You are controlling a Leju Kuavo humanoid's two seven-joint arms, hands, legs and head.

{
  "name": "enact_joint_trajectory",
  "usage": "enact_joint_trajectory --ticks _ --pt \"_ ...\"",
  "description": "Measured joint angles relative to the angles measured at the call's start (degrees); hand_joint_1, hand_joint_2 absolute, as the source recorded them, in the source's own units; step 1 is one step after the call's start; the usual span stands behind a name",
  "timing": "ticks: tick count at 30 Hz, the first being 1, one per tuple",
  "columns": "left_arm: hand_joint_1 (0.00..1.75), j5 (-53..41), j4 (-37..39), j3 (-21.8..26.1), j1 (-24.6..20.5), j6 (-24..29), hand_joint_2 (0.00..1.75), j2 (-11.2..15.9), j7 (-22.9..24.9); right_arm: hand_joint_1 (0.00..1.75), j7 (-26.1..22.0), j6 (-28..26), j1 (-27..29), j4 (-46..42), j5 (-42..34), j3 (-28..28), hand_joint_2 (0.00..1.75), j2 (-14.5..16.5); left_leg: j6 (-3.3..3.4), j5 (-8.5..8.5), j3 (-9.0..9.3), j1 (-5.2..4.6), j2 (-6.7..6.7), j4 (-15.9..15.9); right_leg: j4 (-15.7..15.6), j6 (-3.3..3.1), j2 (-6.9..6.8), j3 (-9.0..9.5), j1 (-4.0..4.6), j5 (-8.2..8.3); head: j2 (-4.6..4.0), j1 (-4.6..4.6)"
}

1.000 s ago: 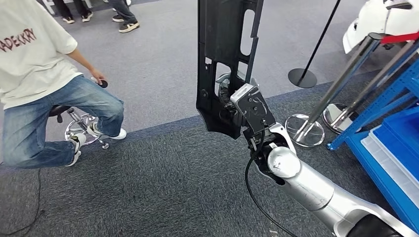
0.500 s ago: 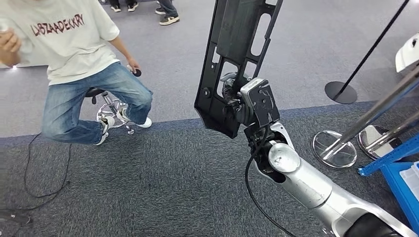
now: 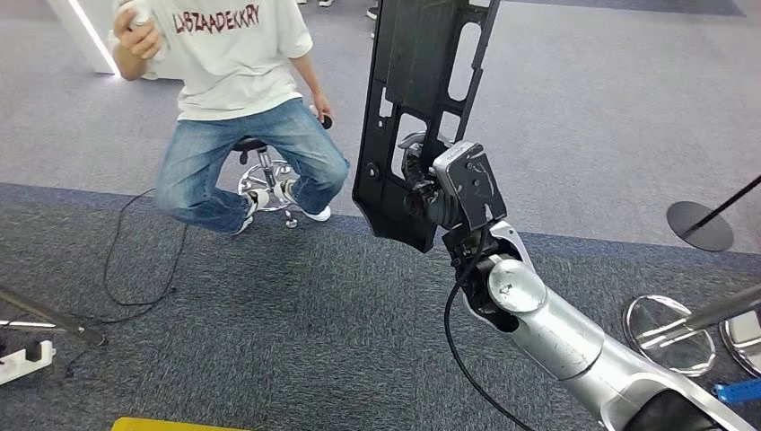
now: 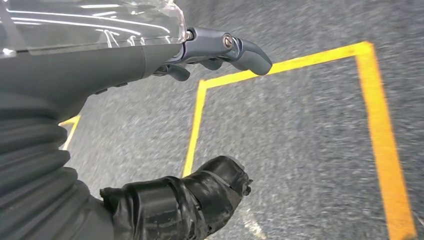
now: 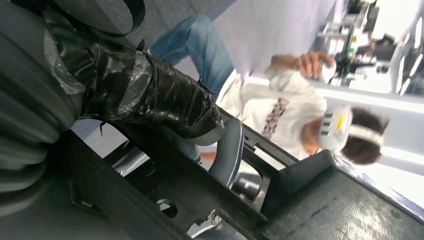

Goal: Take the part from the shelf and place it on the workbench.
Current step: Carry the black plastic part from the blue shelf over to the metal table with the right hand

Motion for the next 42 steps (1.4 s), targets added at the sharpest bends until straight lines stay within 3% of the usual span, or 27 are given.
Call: enact_joint_trajectory --ticks 1,3,4,6,7,8,10,12,13,14,16,18,19,21,23,25,27,28,29,30,32,34,36,37,39,41,42 --pt "0.0 -0.03 0.0 0.01 0.06 -0.01 1.75 -0.09 -0.03 1.75 -0.01 0.01 -0.05 0.03 -0.01 -0.01 1.75 0.0 -0.1 -0.2 0.13 -0.07 -0.86 0.13 -3.75 -0.38 1.47 1.21 -0.01 2.23 0.0 -0.02" --pt "0.0 -0.09 0.0 0.02 0.11 -0.02 1.75 -0.25 -0.09 1.75 -0.05 0.01 -0.17 0.05 -0.02 -0.02 1.75 0.0 -0.51 -0.48 -0.07 0.02 -2.43 0.43 -9.13 -0.68 3.8 3.3 -0.05 4.27 0.0 -0.03" --pt "0.0 -0.12 0.0 0.03 0.12 -0.02 1.75 -0.31 -0.12 1.75 -0.06 0.01 -0.21 0.07 -0.04 -0.03 1.75 0.0 -0.84 -0.5 -0.28 0.16 -3.17 0.43 -9.95 -0.76 4.1 3.72 0.02 4.09 0.0 -0.03" --pt "0.0 -0.14 0.0 0.08 0.26 -0.02 1.75 -0.26 -0.16 1.75 -0.08 0.01 -0.3 0.04 -0.08 -0.03 1.75 0.1 -1.5 -0.5 -0.55 0.44 -4.22 0.33 -10.59 -0.98 2.66 4.36 0.02 3.99 0.0 -0.03" --pt "0.0 -0.14 0.0 0.1 0.37 -0.01 1.75 -0.26 -0.18 1.75 -0.09 0.0 -0.36 0.03 -0.1 -0.02 1.75 0.18 -1.85 -0.77 -0.78 0.32 -3.12 0.79 -10.91 -1.26 1.85 4.82 -0.11 3.96 0.0 -0.09" --pt "0.0 -0.15 0.0 0.12 0.4 -0.01 1.75 -0.27 -0.19 1.75 -0.1 -0.01 -0.44 0.01 -0.1 -0.02 1.75 0.26 -2.14 -1.47 -1.47 0.17 -1.19 2.19 -11.28 -1.57 0.99 5.32 -0.23 3.92 0.0 -0.38" --pt "0.0 -0.18 0.0 0.13 0.27 -0.01 1.75 -0.36 -0.25 1.75 -0.12 -0.03 -0.56 -0.01 -0.12 -0.03 1.75 0.32 -2.75 -4.02 -4.6 0.17 3.44 8.13 -11.64 -2.19 -0.74 6.16 -0.14 3.59 0.0 -0.83" --pt "0.0 -0.19 0.0 0.13 0.1 -0.01 1.75 -0.37 -0.3 1.75 -0.13 -0.04 -0.57 0.0 -0.15 -0.03 1.75 0.32 -3.3 -5.76 -8.34 0.7 4.92 14.41 -11.63 -2.43 -2.58 6.68 0.01 3.08 0.0 -0.96" --pt "0.0 -0.19 0.0 0.13 0.12 0.0 1.75 -0.37 -0.32 1.75 -0.12 -0.04 -0.54 0.01 -0.17 -0.03 1.75 0.33 -3.56 -5.28 -9.04 0.94 5.13 15.21 -11.6 -2.35 -3.46 6.95 0.0 2.79 0.0 -0.98" --pt "0.0 -0.19 0.0 0.13 0.16 0.0 1.75 -0.36 -0.32 1.75 -0.1 -0.04 -0.53 0.01 -0.19 -0.04 1.75 0.33 -3.77 -4.01 -8.7 1.14 5.33 14.11 -11.55 -2.22 -4.23 7.24 -0.07 2.5 0.0 -0.98" --pt "0.0 -0.26 0.0 0.13 0.18 -0.01 1.75 -0.36 -0.32 1.75 -0.12 -0.08 -0.58 0.01 -0.21 -0.04 1.75 0.33 -4.03 -0.27 -5.11 1.18 7.42 6.78 -11.3 -1.69 -5.68 7.9 -0.15 1.75 0.0 -1.01" --pt "0.0 -0.46 0.0 0.14 -0.02 -0.02 1.75 -0.37 -0.32 1.75 -0.18 -0.14 -0.73 -0.01 -0.28 -0.04 1.75 0.33 -3.48 1.42 -2.3 0.75 9.39 1.23 -11.02 -0.94 -6.93 8.28 0.17 1.01 0.0 -0.96" --pt "0.0 -0.55 0.0 0.16 -0.11 -0.02 1.75 -0.37 -0.32 1.75 -0.21 -0.2 -0.78 0.0 -0.36 -0.04 1.75 0.33 -3.04 1.18 -2.09 0.46 9.54 0.58 -11.06 -0.57 -7.5 8.42 0.4 0.79 0.0 -0.82" --pt "0.0 -0.6 0.0 0.26 -0.08 -0.02 1.75 -0.37 -0.27 1.75 -0.27 -0.27 -0.81 0.0 -0.53 -0.04 1.75 0.45 -2.03 1.11 -2.08 0.38 7.96 0.41 -11.37 0.15 -8.44 8.8 0.43 0.43 0.0 -0.53" --pt "0.0 -0.61 0.01 0.41 0.08 -0.01 1.75 -0.37 -0.14 1.75 -0.3 -0.34 -0.85 0.05 -0.63 -0.04 1.75 0.56 -1.31 1.2 -1.63 0.55 6.48 -0.17 -9.92 0.67 -6.35 8.53 0.11 -0.87 0.0 -0.23" --pt "0.0 -0.62 0.01 0.55 0.03 0.0 1.75 -0.37 0.03 1.75 -0.37 -0.4 -0.82 0.13 -0.69 -0.04 1.75 0.53 -0.73 1.25 -1.31 0.65 5.14 -0.48 -3.91 0.72 -2.62 5.63 -0.03 -3.73 0.0 0.17" --pt "0.0 -0.63 0.01 0.79 -0.17 0.0 1.75 -0.35 0.21 1.75 -0.43 -0.43 -0.47 0.16 -0.69 -0.04 1.75 0.5 -0.31 1.14 -1.28 0.56 3.57 -0.37 3.27 0.66 -1.17 1.33 -0.02 -5.88 0.0 0.3" --pt "0.0 -0.66 0.01 0.91 -0.26 0.0 1.75 -0.34 0.28 1.75 -0.43 -0.41 -0.23 0.18 -0.69 -0.04 1.75 0.5 -0.24 1.05 -1.26 0.51 2.65 -0.28 4.86 0.68 -1.0 -0.02 -0.05 -5.66 0.0 0.31" --pt "0.0 -0.69 0.0 0.99 -0.31 0.0 1.75 -0.34 0.35 1.75 -0.43 -0.39 -0.05 0.19 -0.69 -0.04 1.75 0.5 -0.25 0.96 -1.25 0.51 1.7 -0.11 4.07 0.68 -0.9 -0.28 -0.14 -4.26 0.0 0.32" --pt "0.0 -0.73 0.0 1.02 -0.3 0.0 1.75 -0.34 0.38 1.75 -0.43 -0.37 0.05 0.19 -0.69 -0.04 1.75 0.5 -0.36 0.83 -1.24 0.56 0.74 0.12 1.31 0.69 -0.57 0.44 -0.3 -2.05 0.0 0.34" --pt "0.0 -0.79 0.01 1.04 -0.16 0.0 1.75 -0.36 0.41 1.75 -0.43 -0.34 0.04 0.21 -0.7 -0.04 1.75 0.44 -0.84 0.46 -1.53 0.64 -0.94 0.83 -5.87 0.69 1.92 2.92 -0.79 1.63 0.0 0.36" --pt "0.0 -0.8 0.02 1.05 -0.09 0.0 1.75 -0.36 0.45 1.75 -0.4 -0.33 0.05 0.23 -0.71 -0.04 1.75 0.37 -1.6 0.39 -2.09 0.76 -2.35 1.18 -9.11 0.52 3.72 4.22 -0.87 2.47 0.0 0.35" --pt "0.0 -0.81 0.02 1.09 -0.02 0.0 1.75 -0.35 0.49 1.75 -0.36 -0.25 0.06 0.23 -0.73 -0.04 1.75 0.36 -2.41 0.7 -2.4 1.03 -3.75 0.88 -9.31 -0.05 2.76 4.51 -0.54 2.44 0.0 0.32" --pt "0.0 -0.81 0.02 1.1 0.1 0.0 1.75 -0.34 0.51 1.75 -0.34 -0.21 -0.01 0.22 -0.73 -0.04 1.75 0.36 -2.68 0.68 -2.5 1.09 -3.53 0.93 -9.56 -0.43 1.95 4.77 -0.52 2.54 0.0 0.32" --pt "0.0 -0.81 0.02 1.13 0.27 -0.01 1.75 -0.34 0.52 1.75 -0.34 -0.16 -0.15 0.19 -0.73 -0.04 1.75 0.34 -3.06 -0.73 -3.67 0.83 -0.11 3.49 -10.14 -1.28 0.34 5.42 -0.63 2.69 0.0 -0.08" --pt "0.0 -0.81 0.02 1.13 0.17 -0.02 1.75 -0.37 0.53 1.75 -0.34 -0.15 -0.17 0.18 -0.73 -0.04 1.75 0.32 -3.28 -3.89 -7.03 0.69 4.09 10.41 -10.36 -1.88 -1.34 5.83 -0.28 2.6 0.0 -0.45" --pt "0.0 -0.81 0.02 1.13 0.07 -0.02 1.75 -0.37 0.53 1.75 -0.31 -0.15 -0.14 0.19 -0.75 -0.04 1.75 0.32 -3.38 -5.12 -8.83 0.76 4.85 13.88 -10.36 -2.02 -2.19 5.9 -0.09 2.51 0.0 -0.46"
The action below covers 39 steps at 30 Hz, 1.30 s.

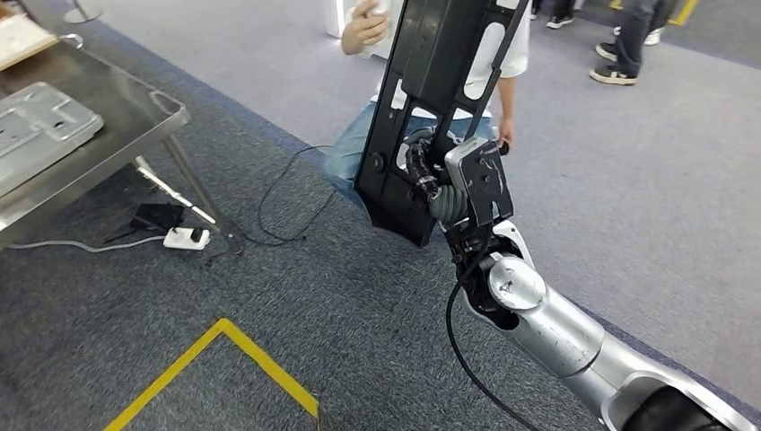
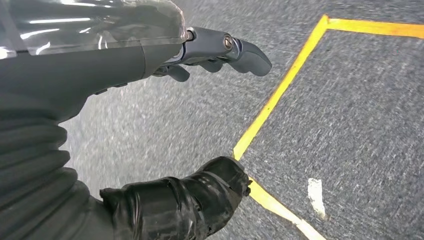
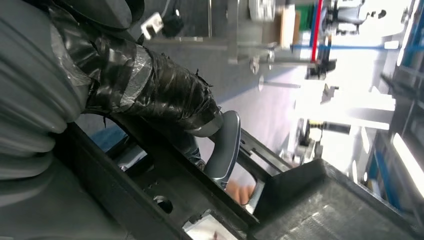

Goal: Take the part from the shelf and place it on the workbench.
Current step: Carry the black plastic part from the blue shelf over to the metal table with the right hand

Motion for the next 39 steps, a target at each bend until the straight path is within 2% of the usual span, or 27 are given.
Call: enact_joint_trajectory --ticks 1,2,3,4,5,7,8,10,11,12,14,16,17,18,19,21,23,25,26,27,30,32,33,34,36,38,39 --pt "0.0 0.0 0.0 0.0 -0.05 -0.02 1.75 0.0 0.0 1.75 0.04 0.0 0.04 0.01 -0.02 0.0 1.75 -0.01 -0.04 -0.46 -1.17 0.04 0.33 2.2 0.01 -0.08 -0.86 0.06 0.15 -0.09 0.0 -0.01" --pt "0.0 0.01 0.0 0.0 -0.03 -0.03 1.75 0.0 0.0 1.75 0.08 0.0 0.08 0.02 -0.04 0.0 1.75 -0.01 -0.01 0.1 -1.21 0.05 0.43 2.24 0.02 -0.11 -1.68 0.13 0.23 -0.2 0.0 -0.02" --pt "0.0 0.01 0.0 0.0 0.0 -0.05 1.75 0.01 0.0 1.75 0.1 0.0 0.09 0.02 -0.07 0.0 1.75 -0.01 0.07 1.52 -0.03 0.03 0.65 0.03 0.02 -0.08 -2.46 0.24 0.28 -0.33 0.0 -0.03" --pt "0.0 0.02 0.0 0.0 0.01 -0.07 1.75 0.01 -0.01 1.75 0.1 0.01 0.08 0.02 -0.07 0.0 1.75 -0.01 0.26 3.3 2.02 -0.03 1.43 -3.63 0.02 0.04 -3.19 0.42 0.33 -0.48 0.0 -0.03" --pt "0.0 0.03 0.0 0.0 -0.05 -0.07 1.75 0.01 -0.05 1.75 0.1 0.01 0.05 0.01 -0.07 0.0 1.75 -0.01 0.46 4.49 4.17 -0.37 2.86 -7.47 0.04 0.25 -3.88 0.59 0.49 -0.69 0.0 -0.04" --pt "0.0 0.19 0.0 0.01 -0.3 -0.09 1.75 0.01 -0.32 1.75 0.13 0.02 -0.06 0.0 -0.07 0.0 1.75 -0.04 1.22 5.44 6.78 -1.03 4.8 -12.24 0.03 0.8 -5.16 0.94 0.85 -1.12 0.0 0.09" --pt "0.0 0.43 0.0 0.02 -0.39 -0.11 1.75 0.0 -0.56 1.75 0.15 0.02 -0.12 -0.01 -0.06 0.0 1.75 -0.06 1.58 5.21 6.99 -1.34 4.83 -12.83 -0.06 1.1 -5.79 1.11 1.02 -1.3 0.0 0.19" --pt "0.0 1.29 -0.01 0.12 -0.34 -0.21 1.75 0.01 -1.2 1.75 0.21 0.02 -0.25 -0.02 -0.01 0.0 1.75 -0.08 2.37 5.36 7.15 -1.29 3.12 -13.25 -0.18 1.8 -6.57 1.54 0.92 -1.69 0.0 0.33" --pt "0.0 1.81 -0.01 0.17 -0.26 -0.36 1.75 0.01 -1.54 1.75 0.25 0.02 -0.31 -0.03 0.03 0.0 1.75 -0.09 2.69 5.44 7.36 -1.16 2.33 -13.52 0.29 2.15 -5.57 1.53 0.79 -2.19 0.0 0.42" --pt "0.0 2.21 -0.01 0.23 -0.21 -0.53 1.75 0.01 -1.83 1.75 0.28 0.02 -0.39 -0.03 0.06 0.0 1.75 -0.11 3.08 5.57 7.6 -0.99 1.66 -13.78 1.59 2.4 -3.89 1.06 0.63 -3.1 0.0 0.51" --pt "0.0 2.64 -0.01 0.27 -0.27 -0.89 1.75 0.01 -2.14 1.75 0.31 0.01 -0.46 -0.04 0.1 0.0 1.75 -0.23 3.63 5.67 7.8 -0.86 0.42 -13.95 7.46 2.56 0.03 -1.81 0.51 -6.1 0.0 0.89" --pt "0.0 2.78 -0.02 0.4 -0.43 -1.1 1.75 0.02 -2.24 1.75 0.32 0.0 -0.27 -0.02 0.13 0.0 1.75 -0.38 3.9 5.65 7.79 -0.91 -1.22 -13.91 14.48 2.63 1.28 -5.77 0.51 -8.42 0.0 1.07" --pt "0.0 2.86 -0.01 0.53 -0.47 -1.16 1.75 0.02 -2.26 1.75 0.34 0.0 -0.15 -0.01 0.13 0.0 1.75 -0.43 3.93 5.63 7.8 -0.92 -2.21 -13.84 16.03 2.66 1.41 -6.95 0.47 -8.24 0.0 1.07" --pt "0.0 2.92 -0.01 0.69 -0.45 -1.26 1.75 0.02 -2.31 1.75 0.36 0.01 -0.07 -0.01 0.13 0.0 1.75 -0.44 3.93 5.6 7.81 -0.9 -3.11 -13.74 14.93 2.64 1.48 -6.84 0.4 -6.8 0.0 1.08" --pt "0.0 2.97 -0.01 0.86 -0.39 -1.45 1.75 -0.01 -2.43 1.75 0.36 0.02 -0.09 -0.01 0.13 0.0 1.75 -0.46 3.86 5.56 7.81 -0.86 -4.01 -13.57 11.73 2.61 1.89 -5.67 0.27 -4.54 0.0 1.09" --pt "0.0 3.1 -0.01 1.11 -0.35 -2.22 1.75 -0.08 -2.86 1.75 0.37 0.07 -0.24 -0.01 0.13 0.0 1.75 -0.51 3.5 5.39 7.56 -0.8 -5.63 -13.09 4.14 2.5 4.46 -2.55 -0.15 -1.0 0.0 1.05" --pt "0.0 3.46 0.0 1.3 -0.47 -3.33 1.75 -0.13 -3.4 1.75 0.39 0.16 -0.35 -0.01 0.18 0.0 1.75 -0.55 2.86 5.44 7.05 -0.67 -6.95 -12.86 0.71 2.32 6.18 -1.03 -0.26 -0.18 0.0 1.04" --pt "0.0 4.4 0.0 1.57 -0.4 -5.17 1.75 -0.12 -4.07 1.75 0.53 0.47 -0.54 -0.02 0.34 0.0 1.75 -0.56 2.05 5.75 6.69 -0.48 -8.3 -13.13 0.46 1.79 5.08 -0.8 -0.09 -0.11 0.0 1.03" --pt "0.0 4.96 -0.01 1.75 -0.26 -6.29 1.75 -0.09 -4.48 1.75 0.64 0.67 -0.76 -0.01 0.5 0.0 1.75 -0.57 1.76 5.72 6.51 -0.45 -8.14 -13.02 0.19 1.42 4.31 -0.61 -0.08 0.03 0.0 1.0" --pt "0.0 5.54 -0.01 1.97 -0.13 -7.52 1.75 -0.06 -4.96 1.75 0.76 0.88 -1.02 -0.02 0.72 0.0 1.75 -0.57 1.47 5.25 6.08 -0.56 -6.98 -12.3 -0.17 1.06 3.53 -0.36 -0.14 0.19 0.0 0.8" --pt "0.0 6.84 0.0 2.61 -0.29 -10.56 1.75 -0.02 -6.29 1.75 0.92 1.21 -1.65 0.01 1.31 0.0 1.75 -0.57 0.84 1.35 2.53 -0.62 -1.48 -5.12 -0.8 0.23 1.18 0.21 0.07 0.28 0.0 0.31" --pt "0.0 7.58 0.0 2.9 -0.52 -12.15 1.75 -0.04 -7.06 1.75 1.04 1.38 -1.79 0.15 1.52 0.0 1.75 -0.58 0.5 -0.57 -0.22 -0.31 -0.3 0.24 -0.75 -0.03 -0.47 0.3 0.3 0.07 0.0 0.31" --pt "0.0 7.88 0.0 3.02 -0.54 -12.77 1.75 -0.03 -7.36 1.75 1.14 1.5 -1.83 0.22 1.72 0.0 1.75 -0.58 0.37 -0.27 -0.54 -0.18 0.07 0.81 -0.69 -0.01 -1.41 0.34 0.36 -0.08 0.0 0.29" --pt "0.0 8.11 0.0 3.11 -0.52 -13.21 1.75 0.02 -7.55 1.75 1.25 1.66 -1.9 0.27 1.95 0.0 1.75 -0.58 0.28 0.93 0.24 -0.09 0.5 -0.67 -0.59 0.07 -2.3 0.4 0.37 -0.29 0.0 0.29" --pt "0.0 8.37 0.0 3.23 -0.5 -14.03 1.75 0.14 -7.91 1.75 1.41 2.0 -2.18 0.29 2.44 0.0 1.75 -0.6 0.35 4.0 4.02 -0.24 2.68 -7.51 -0.3 0.57 -3.88 0.64 0.48 -0.86 0.0 0.26" --pt "0.0 8.41 0.0 3.27 -0.57 -14.69 1.75 0.19 -8.39 1.75 1.61 2.34 -2.58 0.29 2.81 0.0 1.75 -0.67 1.09 4.89 6.36 -0.63 4.3 -11.78 -0.05 1.26 -5.12 0.97 0.83 -1.47 0.0 0.37" --pt "0.0 8.41 0.0 3.31 -0.61 -14.93 1.75 0.21 -8.61 1.75 1.75 2.54 -2.73 0.29 3.01 0.0 1.75 -0.71 1.58 4.58 6.54 -0.89 4.26 -12.14 -0.11 1.59 -5.74 1.2 1.01 -1.68 0.0 0.43"
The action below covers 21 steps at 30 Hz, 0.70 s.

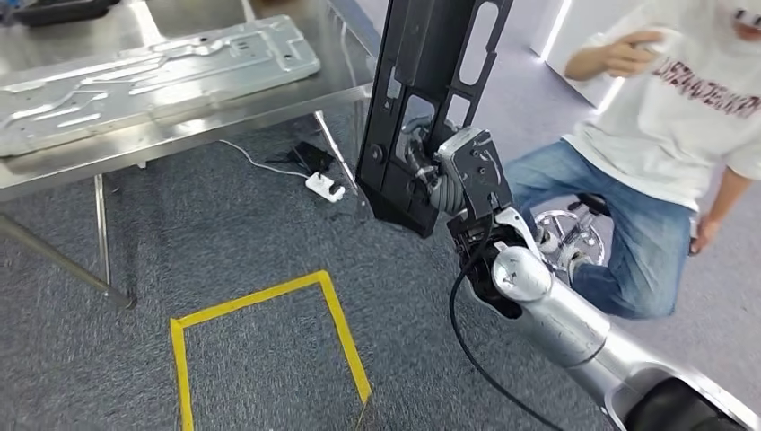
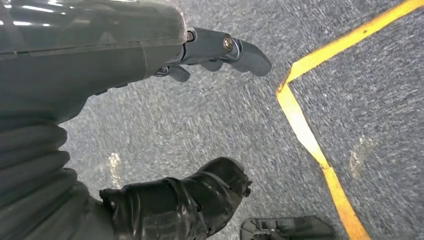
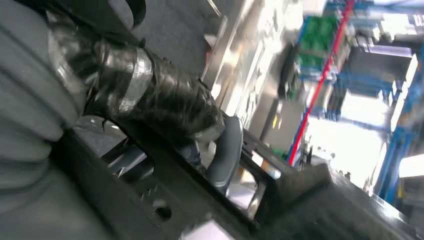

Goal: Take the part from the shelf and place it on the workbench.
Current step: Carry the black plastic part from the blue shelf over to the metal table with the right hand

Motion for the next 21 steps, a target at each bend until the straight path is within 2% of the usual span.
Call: enact_joint_trajectory --ticks 2,3,4,6,7,8,9,10,12,13,15,18,20,21 --pt "0.0 0.01 0.0 0.2 0.01 -0.25 1.75 0.07 -0.22 1.75 0.38 0.45 -0.2 -0.02 0.38 0.0 1.75 -0.07 0.83 0.02 0.22 0.04 -1.59 -0.31 -0.23 0.66 -1.09 0.59 -0.08 -0.43 0.0 0.03" --pt "0.0 0.03 0.0 0.36 0.03 -0.33 1.75 0.11 -0.27 1.75 0.58 0.57 -0.28 -0.02 0.55 0.0 1.75 -0.14 1.13 0.02 0.48 0.12 -2.34 -0.53 0.02 0.98 -0.42 0.75 -0.24 -0.88 0.0 0.15" --pt "0.0 0.05 0.0 0.52 0.04 -0.38 1.75 0.14 -0.3 1.75 0.79 0.66 -0.42 -0.02 0.75 0.0 1.75 -0.25 1.39 0.07 0.75 0.24 -3.05 -0.78 1.27 1.21 1.05 0.33 -0.42 -1.77 0.0 0.27" --pt "0.0 0.17 0.0 0.76 -0.06 -0.32 1.75 0.21 -0.33 1.75 1.21 0.68 -0.74 -0.01 1.21 0.0 1.75 -0.54 1.79 0.06 1.05 0.34 -4.45 -0.96 7.21 1.32 4.96 -2.63 -0.56 -4.53 0.0 0.64" --pt "0.0 0.24 0.0 0.85 -0.14 -0.24 1.75 0.28 -0.33 1.75 1.43 0.68 -0.83 0.0 1.45 0.0 1.75 -0.68 1.96 0.03 1.07 0.29 -5.24 -0.95 10.99 1.24 6.04 -4.85 -0.52 -5.78 0.0 0.68" --pt "0.0 0.32 0.0 0.91 -0.22 -0.14 1.75 0.37 -0.33 1.75 1.7 0.66 -0.83 0.01 1.67 0.0 1.75 -0.84 2.09 -0.01 1.1 0.2 -6.04 -0.93 13.76 1.13 6.52 -6.74 -0.46 -6.21 0.0 0.74" --pt "0.0 0.43 0.0 0.96 -0.25 -0.07 1.75 0.43 -0.33 1.75 2.01 0.64 -0.8 0.03 1.88 0.0 1.75 -1.04 2.19 -0.07 1.15 0.09 -6.79 -0.9 14.69 0.96 6.78 -7.84 -0.41 -5.54 0.0 0.75" --pt "0.0 0.51 0.0 0.98 -0.22 -0.03 1.75 0.46 -0.33 1.75 2.3 0.62 -0.78 0.04 2.09 0.0 1.75 -1.22 2.26 -0.12 1.23 0.0 -7.5 -0.85 13.35 0.7 6.93 -7.85 -0.35 -3.82 0.0 0.76" --pt "0.0 0.65 0.0 0.99 -0.05 -0.01 1.75 0.47 -0.33 1.75 2.77 0.51 -0.94 0.05 2.46 0.0 1.75 -1.51 2.33 -0.26 1.37 -0.07 -8.58 -0.78 6.76 -0.03 7.55 -5.82 -0.12 0.55 0.0 0.78" --pt "0.0 0.7 0.0 1.01 0.0 -0.02 1.75 0.47 -0.33 1.75 3.02 0.36 -1.14 0.05 2.66 0.0 1.75 -1.57 2.26 -0.3 1.34 -0.11 -9.02 -0.74 3.57 -0.36 8.0 -4.66 0.02 1.89 0.0 0.76" --pt "0.0 0.89 0.0 1.1 0.01 -0.14 1.75 0.47 -0.33 1.75 3.73 -0.24 -1.56 0.07 3.04 0.0 1.75 -1.61 1.87 -0.25 1.13 -0.09 -9.5 -0.79 0.5 -0.76 8.7 -3.42 0.2 2.56 0.0 0.76" --pt "0.0 1.46 0.0 1.28 0.1 -0.79 1.75 0.6 -0.33 1.75 5.1 -1.78 -1.74 0.28 3.23 0.0 1.75 -1.61 1.12 -0.24 1.1 -0.09 -9.66 -1.06 -0.36 -1.09 8.43 -2.82 0.01 2.8 0.0 0.75" --pt "0.0 1.86 0.0 1.31 0.1 -1.4 1.75 0.78 -0.34 1.75 5.79 -2.42 -1.77 0.64 3.15 0.0 1.75 -1.67 0.64 -1.63 0.43 -0.29 -7.57 0.7 -1.28 -1.5 7.93 -2.09 -0.4 3.13 0.0 0.56" --pt "0.0 1.98 0.0 1.32 0.06 -1.62 1.75 0.85 -0.35 1.75 5.99 -2.54 -1.82 0.84 3.12 0.0 1.75 -1.72 0.43 -3.1 -0.74 -0.21 -6.12 3.29 -1.57 -1.61 7.64 -1.79 -0.47 3.23 0.0 0.44"
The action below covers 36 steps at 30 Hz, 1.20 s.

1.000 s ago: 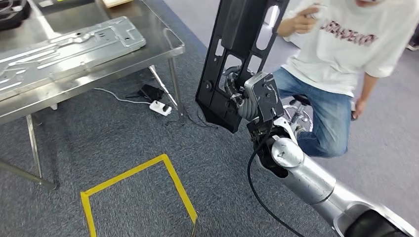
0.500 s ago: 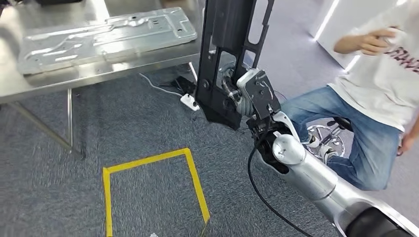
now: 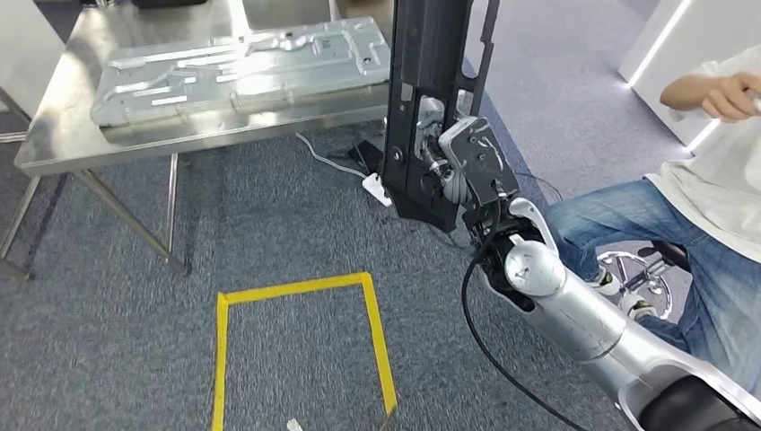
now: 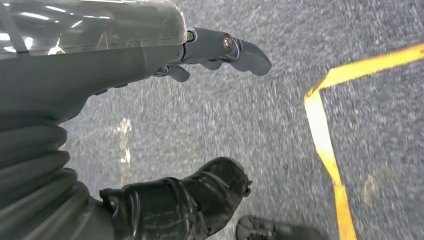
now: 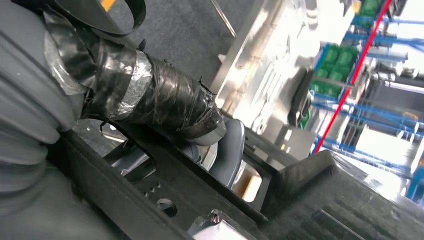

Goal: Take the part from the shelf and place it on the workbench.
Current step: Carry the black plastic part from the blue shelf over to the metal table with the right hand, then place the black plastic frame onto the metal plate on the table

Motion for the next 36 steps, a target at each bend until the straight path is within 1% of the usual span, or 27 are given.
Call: enact_joint_trajectory --ticks 1,2,3,4,5,7,8,9,10,13,14,15,18,19,20,21,22,23,24,25,27,29,31,33,34,35,36 --pt "0.0 0.05 0.0 0.01 -0.06 -0.15 1.75 -0.03 -0.02 1.75 0.1 -0.04 -0.03 0.19 -0.03 0.0 1.75 -0.04 -0.3 -1.65 -1.64 0.1 1.21 3.5 -0.11 -0.08 -0.25 0.14 0.02 0.02 0.0 -0.13" --pt "0.0 0.05 0.0 0.01 -0.11 -0.21 1.75 -0.03 -0.03 1.75 0.15 -0.04 -0.04 0.34 -0.04 0.0 1.75 -0.07 -0.6 -3.11 -3.52 0.32 1.76 7.25 -0.12 -0.11 -0.53 0.17 0.01 0.01 0.0 -0.18" --pt "0.0 0.06 0.0 0.01 -0.14 -0.21 1.75 -0.02 -0.05 1.75 0.21 -0.04 0.03 0.49 -0.05 0.0 1.75 -0.08 -0.87 -3.78 -4.97 0.51 1.98 9.96 -0.12 -0.11 -0.77 0.18 -0.02 -0.01 0.0 -0.19" --pt "0.0 0.07 0.0 0.01 -0.12 -0.21 1.75 0.0 -0.06 1.75 0.26 -0.04 0.11 0.61 -0.07 0.0 1.75 -0.08 -1.12 -3.47 -5.52 0.66 2.11 10.82 -0.1 -0.08 -1.0 0.18 -0.06 -0.05 0.0 -0.18" --pt "0.0 0.07 0.0 0.01 -0.09 -0.21 1.75 0.05 -0.07 1.75 0.31 -0.04 0.17 0.73 -0.07 0.0 1.75 -0.09 -1.32 -2.28 -5.0 0.81 2.22 9.58 -0.06 0.0 -1.19 0.19 -0.14 -0.11 0.0 -0.19" --pt "0.0 0.08 0.0 0.01 -0.07 -0.21 1.75 0.15 -0.07 1.75 0.34 -0.04 0.16 0.86 -0.08 0.0 1.75 -0.1 -1.63 1.09 -1.43 1.05 2.6 2.45 0.25 0.42 -1.48 0.19 -0.35 -0.38 0.0 -0.19" --pt "0.0 0.07 0.0 0.01 -0.11 -0.21 1.75 0.17 -0.07 1.75 0.33 -0.04 0.1 0.9 -0.08 0.0 1.75 -0.13 -1.55 2.1 0.41 1.02 2.71 -0.96 0.55 0.79 -1.57 0.1 -0.33 -0.61 0.0 -0.22" --pt "0.0 0.07 0.0 0.01 -0.16 -0.21 1.75 0.16 -0.08 1.75 0.33 -0.04 0.04 0.93 -0.08 0.0 1.75 -0.16 -1.3 2.56 1.65 0.98 2.75 -3.18 0.78 1.17 -1.63 0.03 -0.27 -0.79 0.0 -0.18" --pt "0.0 0.07 0.0 0.01 -0.19 -0.21 1.75 0.15 -0.08 1.75 0.34 -0.04 0.0 0.97 -0.08 0.0 1.75 -0.2 -0.93 2.48 2.19 0.87 2.7 -4.16 0.9 1.54 -1.68 -0.01 -0.15 -0.9 0.0 -0.14" --pt "0.0 0.1 0.0 0.02 -0.17 -0.26 1.75 0.14 -0.11 1.75 0.51 0.01 -0.06 1.07 0.06 0.0 1.75 -0.28 0.31 2.55 2.32 0.7 2.34 -4.33 0.94 2.46 -1.65 0.0 -0.17 -1.09 0.0 -0.03" --pt "0.0 0.22 0.0 0.02 -0.18 -0.39 1.75 0.14 -0.18 1.75 0.85 0.13 -0.17 1.08 0.36 0.0 1.75 -0.34 0.66 2.65 2.41 0.75 2.28 -4.46 1.86 2.7 -1.52 -0.4 -0.25 -1.76 0.0 0.05" --pt "0.0 0.42 0.0 0.03 -0.22 -0.6 1.75 0.15 -0.31 1.75 1.48 0.36 -0.37 1.13 0.98 0.0 1.75 -0.46 0.96 2.74 2.51 0.83 2.22 -4.6 3.99 2.88 -1.35 -1.37 -0.29 -3.02 0.0 0.22" --pt "0.0 1.56 0.0 0.37 -0.25 -1.57 1.75 0.33 -1.04 1.75 4.44 1.7 -1.07 1.5 4.44 0.06 1.75 -1.17 1.5 2.72 2.54 0.6 1.97 -4.64 15.06 3.02 -0.99 -6.82 -0.26 -7.78 0.0 0.62" --pt "0.0 1.91 0.0 0.57 -0.24 -1.86 1.75 0.42 -1.3 1.75 5.4 2.16 -1.19 1.67 5.79 0.12 1.75 -1.46 1.58 2.7 2.55 0.47 1.84 -4.64 17.22 2.9 -0.95 -8.05 -0.19 -8.09 0.0 0.63" --pt "0.0 2.13 0.0 0.75 -0.22 -2.06 1.75 0.49 -1.52 1.75 6.39 2.53 -1.3 1.86 7.47 0.19 1.75 -1.75 1.62 2.68 2.58 0.35 1.68 -4.64 17.23 2.66 -0.91 -8.25 -0.08 -7.33 0.0 0.64" --pt "0.0 2.23 0.0 0.87 -0.22 -2.18 1.75 0.52 -1.68 1.75 7.42 2.83 -1.49 2.05 9.64 0.26 1.75 -2.02 1.63 2.68 2.62 0.24 1.51 -4.64 14.98 2.28 -0.85 -7.34 0.09 -5.64 0.0 0.65" --pt "0.0 2.28 0.0 0.93 -0.24 -2.19 1.75 0.54 -1.82 1.75 8.52 3.05 -1.87 2.22 12.17 0.32 1.75 -2.3 1.64 2.68 2.65 0.16 1.35 -4.64 11.03 1.76 -0.77 -5.52 0.34 -3.51 0.0 0.66" --pt "0.0 2.27 0.0 0.96 -0.26 -2.15 1.75 0.53 -1.97 1.75 9.72 3.26 -2.48 2.36 15.25 0.46 1.75 -2.56 1.62 2.66 2.61 0.06 1.24 -4.62 6.9 1.13 -0.7 -3.59 0.63 -2.01 0.0 0.64" --pt "0.0 2.25 0.0 0.98 -0.27 -2.07 1.75 0.54 -2.12 1.75 10.74 3.46 -3.22 2.44 18.03 0.7 1.75 -2.8 1.54 2.64 2.55 -0.02 1.18 -4.6 3.64 0.7 -0.72 -2.0 0.9 -1.02 0.0 0.61" --pt "0.0 2.24 0.0 0.99 -0.26 -1.93 1.75 0.55 -2.26 1.75 11.77 3.82 -3.92 2.48 20.81 0.97 1.75 -3.0 1.37 2.6 2.48 -0.04 1.18 -4.61 1.64 0.38 -0.75 -1.0 1.19 -0.67 0.0 0.61" --pt "0.0 2.2 0.0 1.01 -0.25 -1.47 1.75 0.59 -2.42 1.75 13.6 5.05 -4.71 2.48 25.95 1.44 1.75 -3.29 0.79 2.45 2.6 0.0 1.23 -4.77 0.58 0.11 -0.86 -0.36 1.41 -0.77 0.0 0.64" --pt "0.0 2.17 0.0 1.01 -0.29 -1.12 1.75 0.73 -2.42 1.75 15.5 6.94 -4.87 2.45 31.03 1.92 1.75 -3.43 0.15 1.88 2.59 0.02 1.38 -4.15 -0.4 -0.24 -0.98 0.63 1.14 -0.65 0.0 0.54" --pt "0.0 2.15 0.0 1.01 -0.3 -1.2 1.75 0.84 -2.28 1.75 17.32 9.28 -5.34 2.45 35.67 2.77 1.75 -3.58 -0.44 -0.06 0.55 0.15 1.56 0.11 -1.24 -0.67 -1.25 1.77 0.87 -0.72 0.0 0.21" --pt "0.0 2.09 0.0 1.01 -0.17 -1.38 1.75 0.84 -1.99 1.75 19.18 12.4 -6.12 2.49 39.54 3.87 1.75 -3.72 -1.02 -2.25 -3.18 0.51 1.65 6.72 -1.34 -1.03 -1.37 2.37 0.94 -1.19 0.0 0.01" --pt "0.0 2.06 0.0 1.01 -0.06 -1.44 1.75 0.84 -1.8 1.75 20.18 14.33 -6.49 2.54 41.22 4.55 1.75 -3.73 -1.31 -2.39 -4.6 0.71 1.7 8.8 -1.3 -1.03 -1.36 2.67 0.95 -1.48 0.0 0.0" --pt "0.0 2.04 0.0 1.01 0.03 -1.53 1.75 0.85 -1.67 1.75 21.18 16.32 -6.86 2.61 42.83 5.29 1.75 -3.74 -1.56 -1.59 -5.15 0.89 1.78 9.04 -1.24 -0.95 -1.32 3.03 0.91 -1.84 0.0 -0.01" --pt "0.0 2.04 0.0 1.01 0.08 -1.63 1.75 0.86 -1.58 1.75 22.13 18.27 -7.29 2.73 44.5 6.08 1.75 -3.75 -1.76 0.14 -4.65 1.05 1.9 7.18 -1.13 -0.79 -1.3 3.43 0.83 -2.29 0.0 -0.01"
